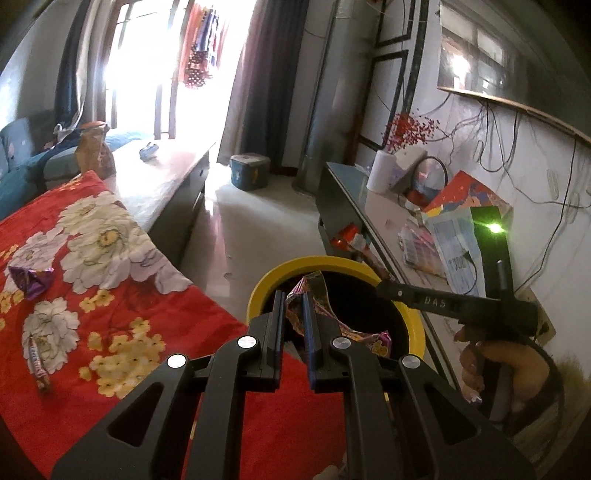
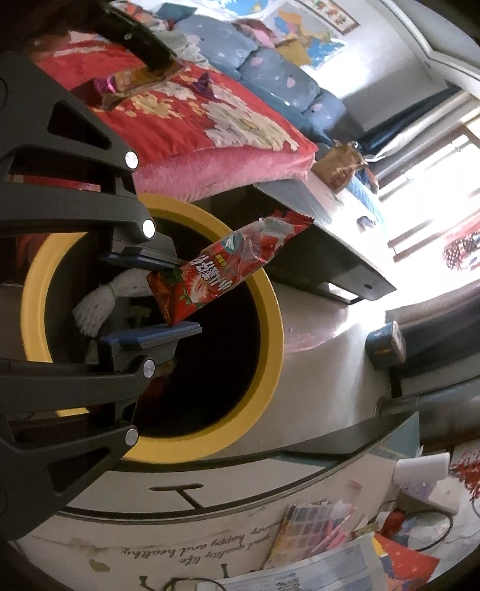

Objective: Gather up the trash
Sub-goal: 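Open both tools to drop the wrappers and chip bag into the bin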

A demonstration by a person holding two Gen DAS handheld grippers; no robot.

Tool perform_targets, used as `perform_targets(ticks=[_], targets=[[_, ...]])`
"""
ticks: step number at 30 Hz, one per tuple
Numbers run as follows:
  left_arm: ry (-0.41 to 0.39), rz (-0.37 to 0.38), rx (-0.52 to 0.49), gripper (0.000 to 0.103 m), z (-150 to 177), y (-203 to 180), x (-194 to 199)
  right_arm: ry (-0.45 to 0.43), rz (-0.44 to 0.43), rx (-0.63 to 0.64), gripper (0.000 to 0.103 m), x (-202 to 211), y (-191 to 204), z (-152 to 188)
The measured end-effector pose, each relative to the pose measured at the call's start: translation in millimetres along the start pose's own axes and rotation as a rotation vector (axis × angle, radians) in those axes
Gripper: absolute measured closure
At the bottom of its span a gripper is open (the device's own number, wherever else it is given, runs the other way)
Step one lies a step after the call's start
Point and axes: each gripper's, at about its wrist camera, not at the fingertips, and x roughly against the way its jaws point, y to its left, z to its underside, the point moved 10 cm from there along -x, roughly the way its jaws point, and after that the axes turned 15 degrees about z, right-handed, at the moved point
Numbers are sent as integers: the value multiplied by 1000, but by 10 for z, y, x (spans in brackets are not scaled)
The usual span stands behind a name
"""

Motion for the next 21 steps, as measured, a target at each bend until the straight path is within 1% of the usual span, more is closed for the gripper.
perform_targets(ticks=[10, 11, 12, 13, 14, 15, 16, 18, 20, 21], targets=[[51, 29, 1, 93, 91, -76, -332, 19, 4, -33, 81, -56, -164, 7], [53, 44, 5, 93, 103, -85, -375, 23, 3, -36, 78, -65, -175, 10], [63, 58, 12, 92, 126, -90, -423, 26, 3, -38, 72, -70, -182, 13], [70, 60, 19, 83, 147, -83, -453, 29, 1, -41, 69, -73, -189, 16], [75, 57, 30, 59, 169, -67, -473, 30, 3, -42, 62, -73, -196, 24], [69, 55, 39, 45, 176, -53, -471, 27, 8, -43, 56, -69, -205, 24], [60, 57, 44, 28, 172, -49, -460, 21, 12, -47, 54, -60, -218, 19], [41, 59, 44, 25, 153, -42, -422, 13, 9, -51, 48, -45, -218, 2], [27, 33, 39, 9, 131, 1, -380, -6, 21, -54, 43, -14, -221, -24], [19, 25, 40, 8, 123, 23, -349, -13, 21, -53, 41, -2, -213, -39]])
